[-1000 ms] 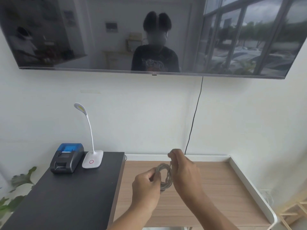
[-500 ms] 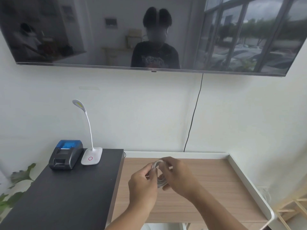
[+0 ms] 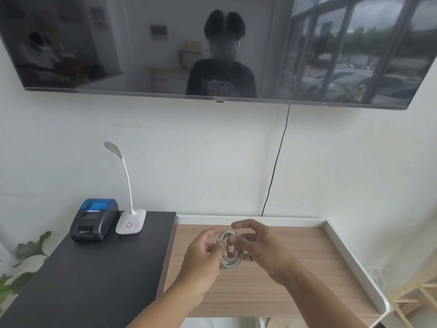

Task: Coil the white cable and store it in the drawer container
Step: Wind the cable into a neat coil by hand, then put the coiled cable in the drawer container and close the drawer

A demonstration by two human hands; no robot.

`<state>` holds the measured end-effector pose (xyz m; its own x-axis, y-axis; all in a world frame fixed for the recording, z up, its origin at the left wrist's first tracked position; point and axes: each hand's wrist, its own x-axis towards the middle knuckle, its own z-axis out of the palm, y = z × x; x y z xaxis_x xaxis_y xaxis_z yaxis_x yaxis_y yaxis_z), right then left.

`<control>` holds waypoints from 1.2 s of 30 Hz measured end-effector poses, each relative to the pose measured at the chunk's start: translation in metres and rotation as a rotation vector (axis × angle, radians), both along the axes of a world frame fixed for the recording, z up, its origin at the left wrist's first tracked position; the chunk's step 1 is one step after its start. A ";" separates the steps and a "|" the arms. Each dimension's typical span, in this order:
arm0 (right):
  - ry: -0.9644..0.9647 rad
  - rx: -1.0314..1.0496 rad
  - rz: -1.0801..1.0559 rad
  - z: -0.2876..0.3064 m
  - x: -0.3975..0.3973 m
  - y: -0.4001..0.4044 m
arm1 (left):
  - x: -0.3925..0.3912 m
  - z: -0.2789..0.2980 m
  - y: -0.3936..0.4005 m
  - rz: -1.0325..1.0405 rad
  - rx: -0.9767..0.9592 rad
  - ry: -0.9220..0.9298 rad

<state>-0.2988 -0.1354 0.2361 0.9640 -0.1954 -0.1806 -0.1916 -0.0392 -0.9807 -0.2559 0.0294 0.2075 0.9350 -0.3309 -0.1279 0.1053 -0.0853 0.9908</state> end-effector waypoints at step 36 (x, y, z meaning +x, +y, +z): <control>0.655 -0.748 0.272 -0.387 -0.074 0.079 | -0.106 -0.344 0.024 0.066 0.698 0.386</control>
<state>-0.3731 -0.0563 -0.1513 0.7487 -0.2637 -0.6082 -0.5732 -0.7184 -0.3942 -0.3623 0.0539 -0.1362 0.7971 -0.0005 -0.6038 0.4565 -0.6541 0.6032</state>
